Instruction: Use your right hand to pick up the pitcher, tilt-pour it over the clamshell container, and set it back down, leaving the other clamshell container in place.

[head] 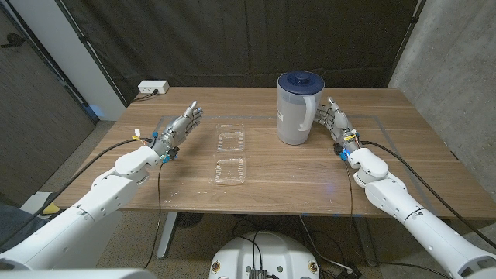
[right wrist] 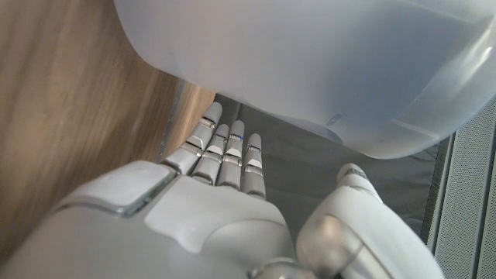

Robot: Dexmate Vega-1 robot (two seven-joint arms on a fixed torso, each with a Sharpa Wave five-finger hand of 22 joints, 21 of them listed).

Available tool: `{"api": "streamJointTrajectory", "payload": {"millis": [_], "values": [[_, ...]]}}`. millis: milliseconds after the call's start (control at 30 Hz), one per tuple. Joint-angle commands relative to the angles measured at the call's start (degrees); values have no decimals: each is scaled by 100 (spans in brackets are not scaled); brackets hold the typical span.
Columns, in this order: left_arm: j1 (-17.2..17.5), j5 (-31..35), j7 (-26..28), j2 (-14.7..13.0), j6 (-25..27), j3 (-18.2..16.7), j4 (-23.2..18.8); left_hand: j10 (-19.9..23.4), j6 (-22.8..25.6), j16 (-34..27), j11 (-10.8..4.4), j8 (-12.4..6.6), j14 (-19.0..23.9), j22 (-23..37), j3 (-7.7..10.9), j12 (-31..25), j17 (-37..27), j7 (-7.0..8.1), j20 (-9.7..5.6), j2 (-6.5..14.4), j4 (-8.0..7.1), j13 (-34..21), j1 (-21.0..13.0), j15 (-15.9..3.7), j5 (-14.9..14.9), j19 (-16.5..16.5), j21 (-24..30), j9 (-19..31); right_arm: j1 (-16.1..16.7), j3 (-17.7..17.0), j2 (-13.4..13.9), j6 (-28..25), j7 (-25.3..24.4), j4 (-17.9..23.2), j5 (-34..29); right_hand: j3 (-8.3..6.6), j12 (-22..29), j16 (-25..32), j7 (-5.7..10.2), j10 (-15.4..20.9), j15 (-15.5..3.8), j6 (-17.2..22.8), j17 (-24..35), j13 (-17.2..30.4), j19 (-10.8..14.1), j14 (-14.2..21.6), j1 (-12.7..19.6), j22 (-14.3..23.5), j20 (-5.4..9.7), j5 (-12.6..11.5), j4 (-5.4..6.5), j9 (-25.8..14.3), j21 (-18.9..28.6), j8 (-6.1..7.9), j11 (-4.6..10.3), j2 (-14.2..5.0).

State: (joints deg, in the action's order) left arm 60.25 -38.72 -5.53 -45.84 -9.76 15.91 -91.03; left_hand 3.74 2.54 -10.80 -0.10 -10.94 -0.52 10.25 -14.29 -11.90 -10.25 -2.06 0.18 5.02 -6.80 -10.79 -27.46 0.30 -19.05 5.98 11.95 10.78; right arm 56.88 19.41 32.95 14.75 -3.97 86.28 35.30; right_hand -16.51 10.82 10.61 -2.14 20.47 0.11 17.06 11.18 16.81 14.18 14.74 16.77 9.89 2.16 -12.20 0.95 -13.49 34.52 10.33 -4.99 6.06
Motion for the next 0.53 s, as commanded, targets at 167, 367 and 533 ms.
{"api": "streamJointTrajectory", "payload": {"millis": [167,367,533], "values": [[37,-3,42,-11,-46,-34,-33,41,22,-15,-6,-27,47,19,-47,2,-26,-33,-48,43,16,-23,-24,9,8,9,-6,13,-64,-29,-9,-7,-67,-74,64,14,35,20,-18,-28,31,-4,2,-14,3,-13,-47,-8,267,-20,10,12,-37,28,-11,-9],[37,-27,13,-4,-86,-57,24,35,22,-15,-7,-29,49,19,-55,5,-26,-31,-46,45,16,-23,-26,10,7,9,-8,13,-47,-26,-10,-62,-158,-35,52,15,44,28,-13,-20,45,-1,0,-32,12,-5,-50,-8,260,-22,13,22,-51,36,-14,-22],[-55,-36,-72,29,-101,-30,161,36,18,-12,-21,-29,45,18,-61,6,-26,-35,-47,47,16,-22,-28,13,6,10,-10,12,-38,-16,-14,-122,-240,7,34,15,48,32,-9,-20,55,1,-2,-46,19,-4,-52,-7,251,-24,14,30,-63,41,-16,-33]]}}
